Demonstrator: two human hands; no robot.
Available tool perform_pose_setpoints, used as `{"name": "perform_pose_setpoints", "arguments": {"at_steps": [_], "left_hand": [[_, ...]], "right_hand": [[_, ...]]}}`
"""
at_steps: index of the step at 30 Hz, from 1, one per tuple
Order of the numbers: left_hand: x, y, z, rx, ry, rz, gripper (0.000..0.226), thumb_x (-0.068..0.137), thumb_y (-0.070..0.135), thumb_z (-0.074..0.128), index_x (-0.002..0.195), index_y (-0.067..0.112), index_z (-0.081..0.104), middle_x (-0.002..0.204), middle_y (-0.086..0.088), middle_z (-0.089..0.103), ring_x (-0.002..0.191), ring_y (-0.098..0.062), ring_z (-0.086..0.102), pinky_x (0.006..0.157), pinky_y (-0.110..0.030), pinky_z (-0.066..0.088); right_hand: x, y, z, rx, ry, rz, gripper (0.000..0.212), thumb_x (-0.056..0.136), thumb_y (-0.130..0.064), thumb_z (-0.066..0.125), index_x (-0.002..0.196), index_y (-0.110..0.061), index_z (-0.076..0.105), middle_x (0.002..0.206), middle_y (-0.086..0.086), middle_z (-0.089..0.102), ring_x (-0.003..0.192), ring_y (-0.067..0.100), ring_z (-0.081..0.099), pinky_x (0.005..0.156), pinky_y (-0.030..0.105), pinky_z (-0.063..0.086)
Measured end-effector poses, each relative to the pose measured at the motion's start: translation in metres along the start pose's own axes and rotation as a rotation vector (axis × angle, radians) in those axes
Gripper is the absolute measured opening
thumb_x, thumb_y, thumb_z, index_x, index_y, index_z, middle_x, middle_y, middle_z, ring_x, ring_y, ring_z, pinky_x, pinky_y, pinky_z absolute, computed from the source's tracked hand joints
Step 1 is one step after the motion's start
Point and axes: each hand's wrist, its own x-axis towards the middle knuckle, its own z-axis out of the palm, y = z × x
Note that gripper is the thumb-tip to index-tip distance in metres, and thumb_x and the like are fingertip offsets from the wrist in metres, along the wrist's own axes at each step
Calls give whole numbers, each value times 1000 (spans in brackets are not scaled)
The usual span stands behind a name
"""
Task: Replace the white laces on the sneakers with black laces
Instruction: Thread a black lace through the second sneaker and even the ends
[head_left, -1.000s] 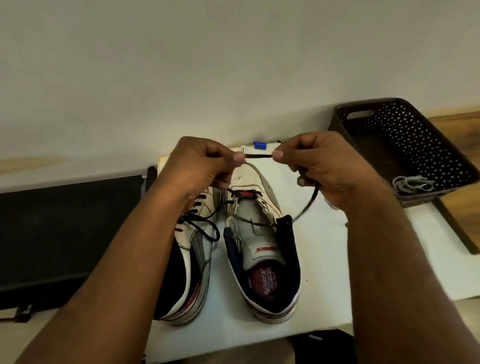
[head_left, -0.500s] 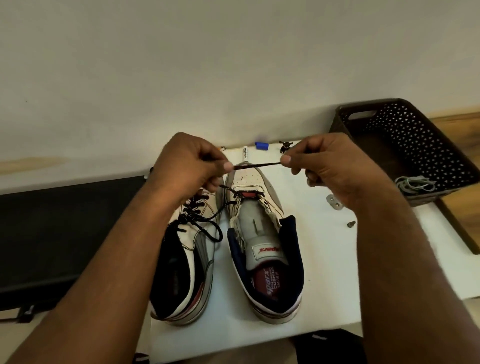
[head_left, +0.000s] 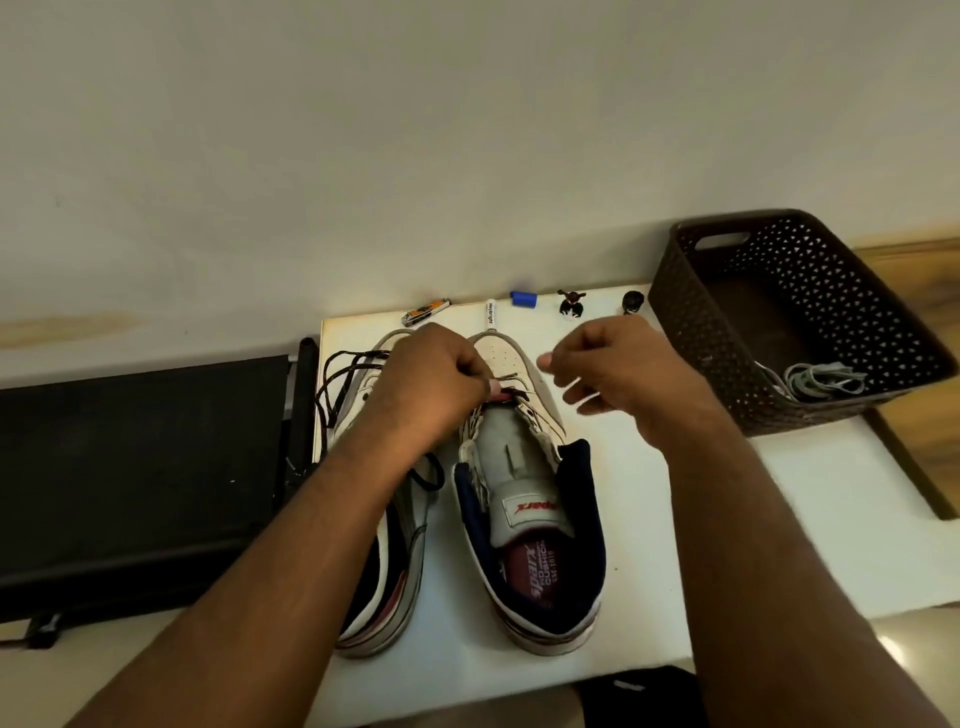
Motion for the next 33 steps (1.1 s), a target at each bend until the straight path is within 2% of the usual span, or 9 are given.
{"name": "perform_pose_setpoints", "arguments": {"at_steps": [3, 6, 9, 13, 18, 22, 27, 30, 33], "left_hand": [[0, 0, 13, 125, -34, -15, 7, 83, 22, 72, 84, 18, 78, 66, 10, 64, 57, 1, 53, 50, -12, 35], [3, 0, 17, 182, -40, -39, 10, 84, 21, 70, 89, 19, 78, 76, 6, 70, 62, -2, 54, 55, -15, 36], [2, -2, 21, 198, -29, -57, 14, 84, 20, 69, 95, 20, 78, 90, 0, 74, 77, -10, 63, 69, -20, 42], [1, -4, 28, 158, -24, -58, 15, 84, 18, 68, 95, 19, 78, 93, -1, 74, 83, -14, 65, 70, -21, 44], [3, -7, 31, 123, -12, -50, 13, 84, 20, 69, 92, 19, 79, 88, 0, 74, 78, -12, 63, 68, -19, 42], [4, -8, 31, 117, -25, -47, 14, 84, 20, 69, 95, 18, 78, 88, 0, 74, 75, -11, 63, 65, -16, 41], [5, -9, 31, 128, -64, -31, 14, 85, 20, 68, 94, 15, 78, 86, -3, 74, 77, -16, 64, 69, -21, 45], [5, -9, 31, 34, -28, -36, 13, 85, 18, 68, 92, 15, 78, 85, -1, 74, 75, -12, 65, 66, -19, 47], [6, -11, 32, 5, -19, -39, 13, 84, 17, 69, 92, 15, 78, 84, 0, 74, 67, -4, 60, 57, -12, 41]], "right_hand": [[1, 6, 15, -473, -100, 103, 39, 73, -41, 79, 92, -9, 64, 85, 4, 65, 81, 17, 64, 62, 27, 54], [3, 7, 30, -673, -83, 77, 39, 75, -42, 76, 98, -14, 62, 92, 2, 63, 86, 18, 63, 69, 29, 54], [8, 7, 29, -625, 9, 62, 27, 82, -27, 71, 102, -10, 67, 94, 7, 66, 86, 22, 65, 71, 30, 54], [11, 8, 29, -497, 48, 101, 20, 82, -7, 67, 102, -4, 71, 99, 12, 68, 88, 25, 65, 76, 32, 56], [12, 10, 29, -354, 48, 132, 12, 81, -6, 70, 92, -4, 74, 94, 12, 71, 80, 25, 65, 71, 32, 55], [11, 11, 28, -291, 60, 152, 10, 81, -5, 70, 90, -3, 75, 95, 12, 71, 88, 27, 67, 77, 36, 56], [11, 11, 27, -237, 76, 188, 9, 80, -4, 71, 89, -3, 75, 98, 13, 71, 92, 27, 66, 83, 39, 56], [11, 10, 26, -217, 73, 210, 11, 79, -3, 71, 89, -4, 75, 99, 12, 71, 91, 25, 65, 84, 40, 56], [11, 10, 26, -201, 66, 214, 11, 79, -2, 71, 89, -4, 75, 98, 11, 71, 89, 25, 65, 81, 38, 56]]}}
